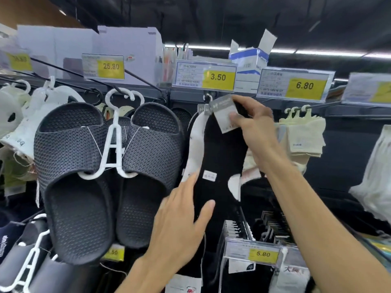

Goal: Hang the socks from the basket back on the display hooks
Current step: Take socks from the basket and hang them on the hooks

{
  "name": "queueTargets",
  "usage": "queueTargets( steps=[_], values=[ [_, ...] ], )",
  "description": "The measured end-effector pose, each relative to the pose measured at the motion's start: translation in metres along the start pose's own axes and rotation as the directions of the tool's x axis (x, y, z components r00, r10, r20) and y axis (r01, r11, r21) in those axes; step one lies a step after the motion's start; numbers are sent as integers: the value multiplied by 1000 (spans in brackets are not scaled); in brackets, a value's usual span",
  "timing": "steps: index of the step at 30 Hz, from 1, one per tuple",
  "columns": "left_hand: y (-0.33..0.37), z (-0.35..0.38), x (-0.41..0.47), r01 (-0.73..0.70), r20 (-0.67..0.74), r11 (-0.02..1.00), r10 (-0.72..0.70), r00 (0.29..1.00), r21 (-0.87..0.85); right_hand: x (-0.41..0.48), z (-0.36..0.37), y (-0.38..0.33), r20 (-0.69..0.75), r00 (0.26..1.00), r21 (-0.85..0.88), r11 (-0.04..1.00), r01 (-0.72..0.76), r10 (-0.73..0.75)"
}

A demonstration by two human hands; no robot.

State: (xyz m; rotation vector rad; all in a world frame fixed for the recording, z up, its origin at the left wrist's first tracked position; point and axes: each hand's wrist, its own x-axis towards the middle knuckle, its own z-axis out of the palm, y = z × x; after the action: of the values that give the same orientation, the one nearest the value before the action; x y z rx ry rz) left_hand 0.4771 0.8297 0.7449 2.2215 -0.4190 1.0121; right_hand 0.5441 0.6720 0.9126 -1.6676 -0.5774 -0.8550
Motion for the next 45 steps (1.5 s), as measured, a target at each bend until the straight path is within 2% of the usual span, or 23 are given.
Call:
queueTargets(
  steps=[6,11,16,19,21,24,27,29,31,32,34,36,38,40,42,45],
  values=[
    [-5,12,-14,61,45,990,-67,997,125,17,19,13,54,998,-191,981,25,-15],
    [-6,21,-17,151,97,982,-163,982,118,11,20,24,118,993,-265,963,41,-10],
    [1,24,-18,197,73,971,-209,975,137,-11,18,22,144,989,-314,947,74,-30],
    [21,28,-29,127,-22,974,-125,992,185,-48,-1,16,123,992,-330,942,68,-28],
    [43,35,-40,17,-127,995,-4,992,97,-89,-26,11,123,990,-318,942,108,-72],
    [95,61,-67,-154,-183,970,119,976,-188,-167,-80,11,115,989,-310,942,127,-95],
    [163,109,-114,-170,-40,885,169,985,-433,-259,-153,24,37,999,-322,946,-17,31],
    [208,150,-162,-94,145,852,195,970,-516,-331,-213,35,-55,968,-344,906,-248,245],
    [245,194,-226,5,399,850,242,884,-527,-418,-277,48,-170,862,-373,779,-505,478],
    [260,217,-263,45,533,861,272,802,-506,-466,-308,53,-224,780,-383,683,-622,585],
    [281,258,-342,100,764,898,300,571,-428,-568,-363,54,-331,547,-341,443,-829,769],
    [297,291,-416,90,910,945,272,314,-313,-667,-409,42,-430,269,-266,164,-950,862],
    [305,313,-479,31,971,971,234,50,-236,-753,-440,19,-466,-22,-162,-109,-981,885],
    [311,321,-530,-71,970,982,161,-183,-176,-825,-458,-9,-447,-240,-86,-308,-947,862],
    [308,320,-563,-206,942,961,115,-314,-186,-874,-461,-35,-414,-366,-69,-429,-901,833],
    [320,332,-589,-271,901,929,122,-417,-251,-919,-465,-61,-401,-538,114,-542,-833,742]
  ],
)
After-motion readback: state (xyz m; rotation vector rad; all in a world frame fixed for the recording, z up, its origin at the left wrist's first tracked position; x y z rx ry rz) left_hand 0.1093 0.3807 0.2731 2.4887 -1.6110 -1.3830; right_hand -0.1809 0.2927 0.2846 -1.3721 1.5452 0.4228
